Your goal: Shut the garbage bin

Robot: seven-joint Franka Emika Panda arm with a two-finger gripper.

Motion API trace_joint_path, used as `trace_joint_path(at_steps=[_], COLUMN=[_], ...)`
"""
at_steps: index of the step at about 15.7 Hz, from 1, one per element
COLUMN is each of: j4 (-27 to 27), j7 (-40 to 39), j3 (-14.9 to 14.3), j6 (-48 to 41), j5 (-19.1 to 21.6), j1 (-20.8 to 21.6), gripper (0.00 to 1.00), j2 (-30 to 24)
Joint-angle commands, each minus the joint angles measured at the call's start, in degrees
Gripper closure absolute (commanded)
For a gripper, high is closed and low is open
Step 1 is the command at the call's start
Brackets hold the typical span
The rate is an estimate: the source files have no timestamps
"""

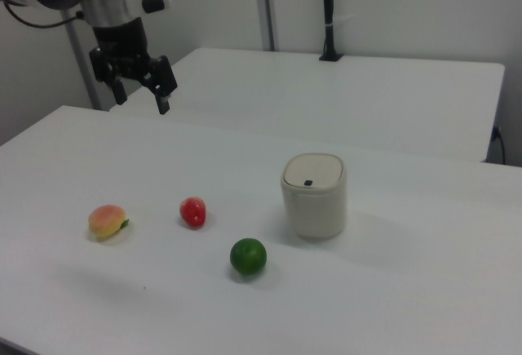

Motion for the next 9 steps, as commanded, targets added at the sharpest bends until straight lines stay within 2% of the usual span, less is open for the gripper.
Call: trace_joint_path(at_steps=[1,9], j4=[-1.9,-1.9], j7=[-4.4,-4.2], j3=[-1.4,-1.7], j6=[1.1,1.1], j5=[-0.8,-0.7], j1=[1.1,1.1], gripper=[0.0,0.0], j2=[-0.8,-0.9])
